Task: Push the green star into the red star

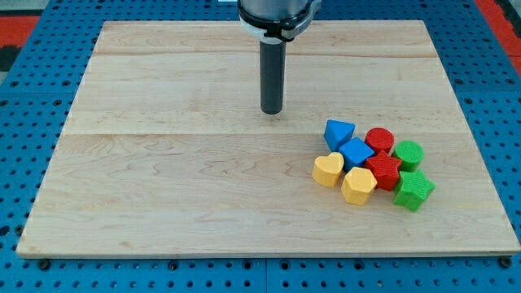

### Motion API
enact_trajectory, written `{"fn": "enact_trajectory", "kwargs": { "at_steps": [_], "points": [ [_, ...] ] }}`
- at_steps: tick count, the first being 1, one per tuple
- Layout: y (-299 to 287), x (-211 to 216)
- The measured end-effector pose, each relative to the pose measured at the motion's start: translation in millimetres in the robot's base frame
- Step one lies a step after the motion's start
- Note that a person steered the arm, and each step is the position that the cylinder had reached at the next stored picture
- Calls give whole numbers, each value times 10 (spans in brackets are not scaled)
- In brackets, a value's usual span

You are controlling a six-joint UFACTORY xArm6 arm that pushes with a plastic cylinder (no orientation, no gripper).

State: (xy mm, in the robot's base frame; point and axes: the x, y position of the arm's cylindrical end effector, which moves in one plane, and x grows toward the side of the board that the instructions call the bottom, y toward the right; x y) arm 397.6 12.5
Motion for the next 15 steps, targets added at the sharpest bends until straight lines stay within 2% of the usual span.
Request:
{"fn": "enact_trajectory", "kwargs": {
  "at_steps": [7,8,9,10,11,13,15],
  "points": [
    [-33,-40],
    [128,-39],
    [118,291],
    [125,1069],
    [235,1537],
    [813,1528],
    [813,1249]
  ]
}}
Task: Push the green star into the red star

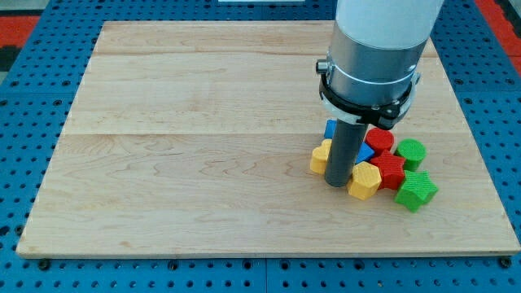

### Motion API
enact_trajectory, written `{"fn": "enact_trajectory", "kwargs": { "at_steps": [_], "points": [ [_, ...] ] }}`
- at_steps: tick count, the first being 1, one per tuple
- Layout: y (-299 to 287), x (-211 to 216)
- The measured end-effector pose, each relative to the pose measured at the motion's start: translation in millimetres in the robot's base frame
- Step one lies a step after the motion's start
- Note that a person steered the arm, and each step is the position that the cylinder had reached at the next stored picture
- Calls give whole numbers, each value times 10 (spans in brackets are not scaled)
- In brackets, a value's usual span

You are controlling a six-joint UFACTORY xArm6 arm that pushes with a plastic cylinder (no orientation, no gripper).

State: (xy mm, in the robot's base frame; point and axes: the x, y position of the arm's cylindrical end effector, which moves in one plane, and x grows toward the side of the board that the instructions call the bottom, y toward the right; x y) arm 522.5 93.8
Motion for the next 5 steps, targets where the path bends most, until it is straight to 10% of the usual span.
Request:
{"fn": "enact_trajectory", "kwargs": {
  "at_steps": [3,5],
  "points": [
    [36,37],
    [472,817]
  ]
}}
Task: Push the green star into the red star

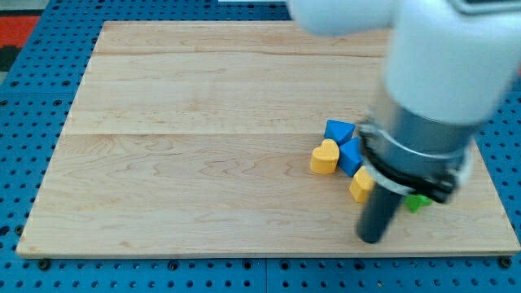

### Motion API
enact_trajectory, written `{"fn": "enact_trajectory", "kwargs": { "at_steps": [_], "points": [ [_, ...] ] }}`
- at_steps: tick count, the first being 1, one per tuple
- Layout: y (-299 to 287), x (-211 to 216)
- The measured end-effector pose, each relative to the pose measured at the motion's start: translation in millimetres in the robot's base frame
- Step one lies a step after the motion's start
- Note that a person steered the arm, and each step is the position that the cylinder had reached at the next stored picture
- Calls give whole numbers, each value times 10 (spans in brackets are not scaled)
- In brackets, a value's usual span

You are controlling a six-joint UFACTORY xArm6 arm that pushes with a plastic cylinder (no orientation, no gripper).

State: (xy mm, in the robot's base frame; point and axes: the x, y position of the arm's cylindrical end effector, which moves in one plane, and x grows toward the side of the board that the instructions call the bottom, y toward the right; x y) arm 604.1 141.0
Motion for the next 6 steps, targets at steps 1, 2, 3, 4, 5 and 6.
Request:
{"fn": "enact_trajectory", "kwargs": {
  "at_steps": [1,2,3,4,5,6],
  "points": [
    [698,-48],
    [1018,-158],
    [943,-338],
    [576,-467],
    [220,-453],
    [473,-175]
  ]
}}
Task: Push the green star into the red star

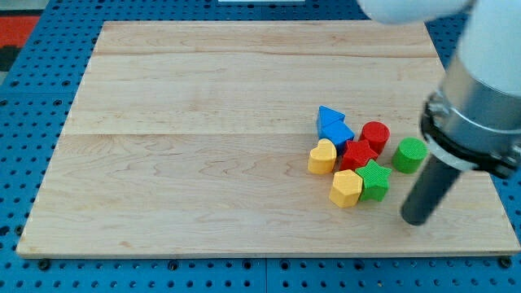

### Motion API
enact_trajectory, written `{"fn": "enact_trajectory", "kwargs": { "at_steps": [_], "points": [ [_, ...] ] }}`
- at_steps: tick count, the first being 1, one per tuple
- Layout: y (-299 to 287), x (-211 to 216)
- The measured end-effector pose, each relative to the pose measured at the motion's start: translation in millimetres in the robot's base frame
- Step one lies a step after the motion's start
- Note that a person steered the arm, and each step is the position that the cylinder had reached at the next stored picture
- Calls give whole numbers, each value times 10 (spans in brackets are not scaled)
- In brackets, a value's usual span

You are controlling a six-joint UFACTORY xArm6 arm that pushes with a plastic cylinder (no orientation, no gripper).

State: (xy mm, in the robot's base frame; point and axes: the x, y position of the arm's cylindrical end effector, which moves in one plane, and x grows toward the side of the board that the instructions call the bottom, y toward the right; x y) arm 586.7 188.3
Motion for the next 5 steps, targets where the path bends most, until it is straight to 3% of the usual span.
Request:
{"fn": "enact_trajectory", "kwargs": {
  "at_steps": [2,4,5],
  "points": [
    [-318,107],
    [-583,-535],
    [-533,-492]
  ]
}}
